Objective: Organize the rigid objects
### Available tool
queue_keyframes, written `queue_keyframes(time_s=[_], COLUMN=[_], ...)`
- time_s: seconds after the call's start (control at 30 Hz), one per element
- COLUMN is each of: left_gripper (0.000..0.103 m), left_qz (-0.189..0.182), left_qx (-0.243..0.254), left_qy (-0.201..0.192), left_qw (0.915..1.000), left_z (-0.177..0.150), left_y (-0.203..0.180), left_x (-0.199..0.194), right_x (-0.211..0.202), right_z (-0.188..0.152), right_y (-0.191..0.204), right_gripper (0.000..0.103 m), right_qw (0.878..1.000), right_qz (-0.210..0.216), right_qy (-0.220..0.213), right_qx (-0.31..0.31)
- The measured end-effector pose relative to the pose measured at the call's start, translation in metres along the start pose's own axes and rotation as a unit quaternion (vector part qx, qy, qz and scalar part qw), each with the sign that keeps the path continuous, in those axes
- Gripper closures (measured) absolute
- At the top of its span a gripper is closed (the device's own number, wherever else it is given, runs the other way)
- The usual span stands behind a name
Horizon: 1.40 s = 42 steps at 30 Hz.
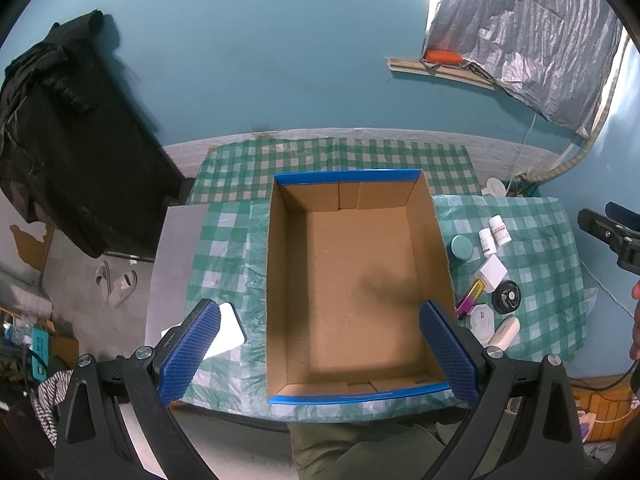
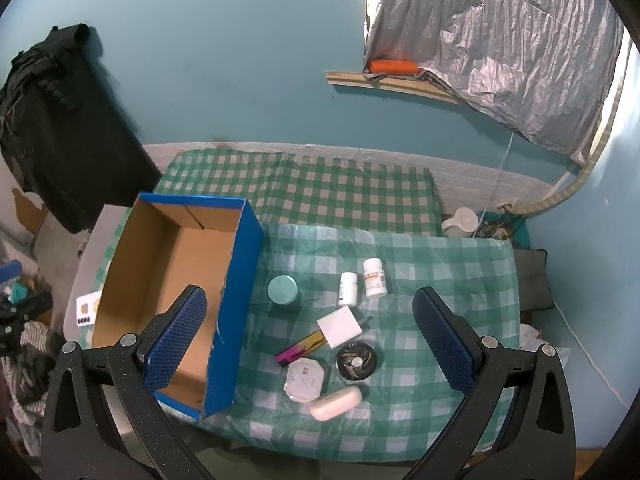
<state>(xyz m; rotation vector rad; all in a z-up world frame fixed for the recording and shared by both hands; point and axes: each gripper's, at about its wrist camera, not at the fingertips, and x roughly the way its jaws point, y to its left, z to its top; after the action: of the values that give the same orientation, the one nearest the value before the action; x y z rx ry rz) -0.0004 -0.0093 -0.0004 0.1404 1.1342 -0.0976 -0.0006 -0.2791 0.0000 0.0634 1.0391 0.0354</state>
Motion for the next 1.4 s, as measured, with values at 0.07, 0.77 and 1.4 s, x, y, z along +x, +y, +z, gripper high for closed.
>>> queue_keyframes(time_s=[0.07, 0.77, 1.4], left_gripper=[0.002, 0.003, 0.013], left_qz=[0.0, 0.005, 0.018], left_qx=[0.0, -0.016, -0.022], left_qy=[0.0, 0.018, 0.098], left_qw=[1.0, 0.9997, 0.9947], left_z=[0.0, -0.012, -0.043], left_y=[0.0, 0.032, 0.084], left_x=[0.0, 0.025, 0.104], right_x=[0.0, 0.014, 0.093], right_z=[0.001, -0.004, -0.063], right_y=[0.0, -0.006, -0.045], right_gripper=[0.001, 0.001, 0.001], right_qw=[1.0, 0.999, 0.986], right_qz=[-0.001, -0.004, -0.013], right_qy=[0.0, 0.033, 0.137], right_qx=[0.0, 0.009, 0.093])
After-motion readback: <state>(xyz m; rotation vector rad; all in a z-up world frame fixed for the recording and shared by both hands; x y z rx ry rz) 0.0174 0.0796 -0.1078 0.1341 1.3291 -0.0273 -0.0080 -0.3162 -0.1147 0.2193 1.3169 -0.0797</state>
